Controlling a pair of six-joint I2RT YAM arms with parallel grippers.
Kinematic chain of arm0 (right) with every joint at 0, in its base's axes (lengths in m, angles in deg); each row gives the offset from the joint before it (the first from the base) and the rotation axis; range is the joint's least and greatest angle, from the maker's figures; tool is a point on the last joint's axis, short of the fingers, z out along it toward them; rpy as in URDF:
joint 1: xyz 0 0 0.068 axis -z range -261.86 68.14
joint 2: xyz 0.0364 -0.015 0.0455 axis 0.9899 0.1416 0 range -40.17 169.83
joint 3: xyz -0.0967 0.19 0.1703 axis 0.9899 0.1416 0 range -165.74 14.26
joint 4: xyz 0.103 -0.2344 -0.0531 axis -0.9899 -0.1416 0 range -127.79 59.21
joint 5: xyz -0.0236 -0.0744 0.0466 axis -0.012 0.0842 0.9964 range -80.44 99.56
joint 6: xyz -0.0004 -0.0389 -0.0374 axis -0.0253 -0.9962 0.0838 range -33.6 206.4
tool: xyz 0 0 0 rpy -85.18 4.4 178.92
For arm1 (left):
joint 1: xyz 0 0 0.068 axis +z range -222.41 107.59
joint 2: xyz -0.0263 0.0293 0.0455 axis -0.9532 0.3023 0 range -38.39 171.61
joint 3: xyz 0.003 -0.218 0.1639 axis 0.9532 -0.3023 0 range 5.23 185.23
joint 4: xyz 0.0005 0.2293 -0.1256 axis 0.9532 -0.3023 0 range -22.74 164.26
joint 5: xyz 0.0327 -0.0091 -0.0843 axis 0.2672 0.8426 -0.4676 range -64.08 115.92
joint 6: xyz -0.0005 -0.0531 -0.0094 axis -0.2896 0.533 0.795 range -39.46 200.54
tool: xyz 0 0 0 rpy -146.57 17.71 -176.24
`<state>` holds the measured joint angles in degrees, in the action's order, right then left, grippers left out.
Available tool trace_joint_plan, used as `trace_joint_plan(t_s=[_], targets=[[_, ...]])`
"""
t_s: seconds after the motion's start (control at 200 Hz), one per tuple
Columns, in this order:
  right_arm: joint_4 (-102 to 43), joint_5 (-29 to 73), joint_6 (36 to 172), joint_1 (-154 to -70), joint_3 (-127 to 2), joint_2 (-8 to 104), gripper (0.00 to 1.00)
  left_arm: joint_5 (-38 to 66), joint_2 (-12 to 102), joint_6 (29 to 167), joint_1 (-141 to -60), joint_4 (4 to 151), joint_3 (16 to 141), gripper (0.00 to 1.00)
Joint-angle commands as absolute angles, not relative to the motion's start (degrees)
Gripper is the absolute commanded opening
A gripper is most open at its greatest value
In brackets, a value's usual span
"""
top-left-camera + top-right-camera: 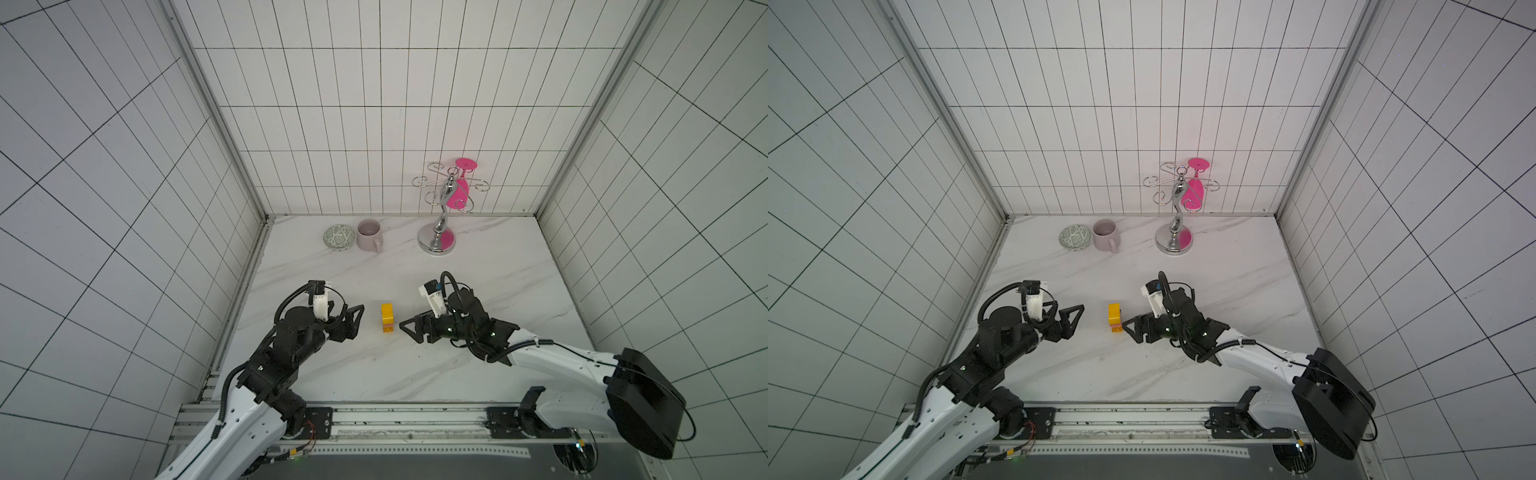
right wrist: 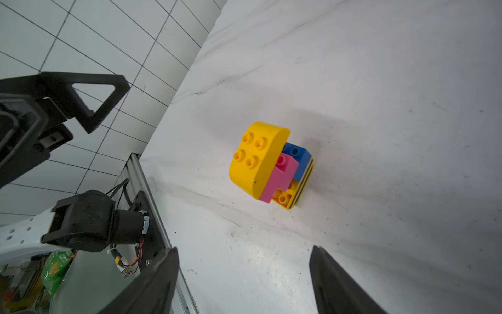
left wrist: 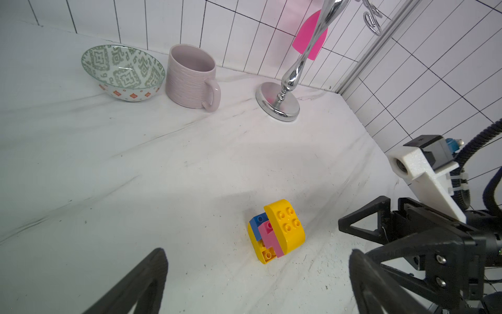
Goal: Assemble the letter s with lego
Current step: Adjust the lego brick at the center of the board.
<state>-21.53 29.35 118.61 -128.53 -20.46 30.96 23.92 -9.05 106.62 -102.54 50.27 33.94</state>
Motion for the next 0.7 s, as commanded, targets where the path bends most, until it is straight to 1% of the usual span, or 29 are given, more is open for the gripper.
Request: trace_joint_plan(t_s=[0.0, 0.065, 0.18, 0.215, 0.24, 0.305, 0.34, 0.385, 0.405, 0.415, 0.43, 0.44, 0.465, 0.48, 0.5, 0.515, 0.595, 0.695], targets=[[-31.28, 28.35, 117.85, -128.99, -23.96, 32.01, 0.79, 26.34, -11.27, 111.15, -102.69, 47.84, 34.74, 0.95], [-26.06, 31.81, 117.98, -128.61, -23.01, 33.79, 0.81, 25.59, -10.28, 112.00, -102.72, 46.90, 34.64, 0.95], [-16.14, 39.89, 116.95, -127.93, -21.29, 40.59, 0.81, 24.49, -9.08, 112.01, -102.73, 46.44, 35.03, 0.95], [-13.59, 40.29, 116.96, -128.00, -20.37, 41.59, 0.81, 24.40, -9.14, 111.55, -102.73, 46.44, 35.31, 0.95], [-13.02, 38.77, 117.32, -127.81, -19.70, 42.26, 0.81, 24.59, -9.18, 111.32, -102.71, 46.42, 35.53, 0.95], [-12.94, 35.72, 118.35, -126.16, -18.23, 44.05, 0.75, 25.42, -9.04, 110.76, -102.66, 45.57, 36.50, 0.95], [-11.17, 34.96, 118.49, -124.97, -17.03, 45.13, 0.69, 25.54, -8.88, 110.39, -102.66, 45.03, 36.96, 0.95], [-10.21, 33.65, 118.51, -123.66, -16.20, 46.34, 0.55, 25.40, -8.64, 109.95, -102.71, 44.25, 37.60, 0.95], [-10.18, 33.11, 118.39, -123.19, -16.11, 46.88, 0.49, 25.35, -8.49, 109.79, -102.66, 43.85, 37.79, 0.95], [-10.15, 32.94, 118.33, -123.00, -16.14, 47.27, 0.43, 25.36, -8.44, 109.69, -102.67, 43.65, 37.91, 0.95], [-10.07, 32.84, 118.04, -122.75, -16.14, 47.70, 0.37, 25.31, -8.42, 109.57, -102.69, 43.37, 38.10, 0.95], [-10.05, 32.83, 117.95, -122.60, -16.19, 48.02, 0.30, 25.31, -8.42, 109.51, -102.70, 43.22, 38.16, 0.95], [-10.12, 32.63, 117.80, -122.31, -16.39, 48.95, 0.19, 25.37, -8.46, 109.38, -102.65, 42.80, 38.40, 0.95], [-10.06, 32.80, 117.76, -122.09, -16.60, 49.64, 0.15, 25.40, -8.52, 109.29, -102.64, 42.61, 38.44, 0.95], [-9.78, 33.31, 117.83, -121.97, -16.80, 50.38, 0.12, 25.54, -8.66, 109.28, -102.64, 42.39, 38.53, 0.95], [-9.08, 33.88, 118.07, -121.86, -16.92, 51.24, 0.07, 25.60, -8.75, 109.18, -102.68, 42.28, 38.55, 0.95], [-5.44, 38.07, 119.94, -121.70, -18.23, 56.56, 0.00, 25.96, -9.34, 109.01, -102.64, 41.83, 38.60, 0.95], [-1.34, 41.82, 122.99, -122.00, -19.82, 62.47, 0.00, 26.87, -9.69, 108.60, -102.64, 40.93, 39.17, 0.95]])
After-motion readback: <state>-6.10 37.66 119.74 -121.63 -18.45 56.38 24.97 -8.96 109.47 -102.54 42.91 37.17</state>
